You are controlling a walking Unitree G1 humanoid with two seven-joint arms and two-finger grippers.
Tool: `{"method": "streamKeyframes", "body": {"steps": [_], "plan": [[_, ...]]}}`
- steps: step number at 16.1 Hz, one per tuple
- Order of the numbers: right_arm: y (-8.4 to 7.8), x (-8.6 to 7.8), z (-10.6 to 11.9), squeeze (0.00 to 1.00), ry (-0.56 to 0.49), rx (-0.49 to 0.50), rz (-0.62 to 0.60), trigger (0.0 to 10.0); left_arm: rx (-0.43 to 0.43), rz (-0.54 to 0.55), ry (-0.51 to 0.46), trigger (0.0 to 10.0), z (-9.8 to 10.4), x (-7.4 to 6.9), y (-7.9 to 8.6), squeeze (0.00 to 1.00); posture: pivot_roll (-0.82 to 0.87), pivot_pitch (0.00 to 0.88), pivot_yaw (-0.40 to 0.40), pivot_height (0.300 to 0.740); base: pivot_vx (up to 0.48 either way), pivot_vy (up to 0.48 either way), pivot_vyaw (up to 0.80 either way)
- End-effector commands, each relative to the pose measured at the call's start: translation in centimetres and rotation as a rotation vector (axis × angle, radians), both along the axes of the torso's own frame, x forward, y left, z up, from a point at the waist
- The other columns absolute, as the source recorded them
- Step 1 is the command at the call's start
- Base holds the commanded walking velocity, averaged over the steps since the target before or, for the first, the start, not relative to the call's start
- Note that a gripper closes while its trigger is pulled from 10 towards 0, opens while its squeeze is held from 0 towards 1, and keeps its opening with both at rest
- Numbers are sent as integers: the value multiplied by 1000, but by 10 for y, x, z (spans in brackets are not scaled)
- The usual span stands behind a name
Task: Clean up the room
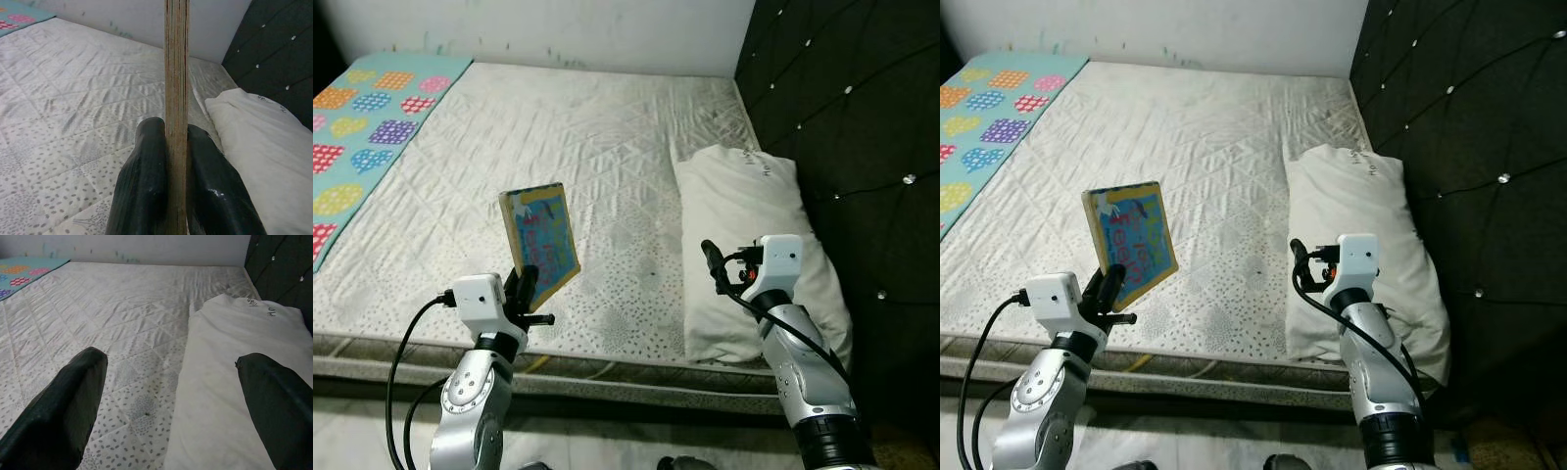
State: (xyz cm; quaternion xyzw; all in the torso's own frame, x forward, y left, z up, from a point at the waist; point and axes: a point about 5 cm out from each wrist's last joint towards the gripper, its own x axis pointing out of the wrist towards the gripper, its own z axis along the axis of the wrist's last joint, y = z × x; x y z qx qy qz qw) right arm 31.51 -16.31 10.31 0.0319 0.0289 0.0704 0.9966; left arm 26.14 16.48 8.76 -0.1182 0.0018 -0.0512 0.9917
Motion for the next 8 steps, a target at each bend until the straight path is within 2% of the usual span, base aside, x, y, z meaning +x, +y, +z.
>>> {"method": "streamKeyframes", "body": {"steps": [1,8], "plan": [[-2,0,2,0,-8,-6,-5,10000,2,-17,-79,10000,15,1,-2,0,-137,131,-19,740,368,0,0],[-3,0,2,0,-8,-6,-10,10000,10,-16,-70,10000,13,2,-1,0,-138,133,-16,740,327,0,0]]}}
